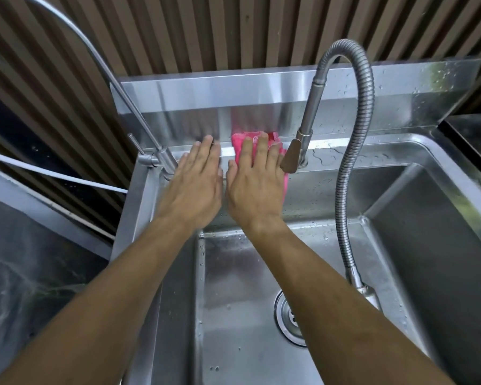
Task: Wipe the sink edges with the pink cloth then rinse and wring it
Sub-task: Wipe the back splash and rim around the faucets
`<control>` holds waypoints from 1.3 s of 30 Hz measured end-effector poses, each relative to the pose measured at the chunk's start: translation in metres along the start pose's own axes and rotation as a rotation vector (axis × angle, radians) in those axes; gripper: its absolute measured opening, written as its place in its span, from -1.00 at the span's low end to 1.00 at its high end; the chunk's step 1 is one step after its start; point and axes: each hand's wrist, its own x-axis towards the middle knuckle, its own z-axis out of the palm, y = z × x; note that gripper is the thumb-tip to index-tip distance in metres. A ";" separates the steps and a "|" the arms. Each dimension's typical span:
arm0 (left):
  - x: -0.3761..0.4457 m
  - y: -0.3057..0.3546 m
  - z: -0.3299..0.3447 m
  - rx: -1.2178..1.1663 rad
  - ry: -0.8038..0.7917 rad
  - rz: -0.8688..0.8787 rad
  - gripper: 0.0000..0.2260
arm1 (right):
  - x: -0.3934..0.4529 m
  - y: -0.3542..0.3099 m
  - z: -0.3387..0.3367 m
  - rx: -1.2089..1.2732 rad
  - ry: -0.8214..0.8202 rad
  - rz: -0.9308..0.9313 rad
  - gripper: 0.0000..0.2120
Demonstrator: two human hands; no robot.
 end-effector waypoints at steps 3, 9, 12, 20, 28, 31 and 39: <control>-0.001 -0.005 0.005 0.063 -0.001 0.023 -0.47 | 0.001 0.009 0.000 -0.040 -0.006 -0.083 -0.45; -0.001 -0.004 0.004 0.101 -0.032 0.028 -0.40 | 0.000 0.022 0.006 0.010 0.062 -0.196 -0.53; -0.002 -0.004 0.003 0.104 -0.033 0.026 -0.41 | 0.003 0.019 0.013 0.071 0.123 -0.162 -0.55; -0.004 0.000 0.005 0.095 -0.021 0.010 -0.44 | -0.006 0.020 0.007 0.197 0.174 -0.186 -0.60; -0.008 0.001 -0.006 0.051 -0.068 0.059 -0.45 | -0.070 0.041 -0.083 0.423 0.453 -0.349 -0.64; -0.010 0.000 -0.007 0.064 -0.079 0.064 -0.40 | -0.091 0.073 -0.125 0.428 0.590 -0.460 -0.68; 0.019 0.033 -0.011 0.061 0.157 0.034 -0.41 | -0.066 0.171 -0.184 0.368 0.799 -0.358 -0.64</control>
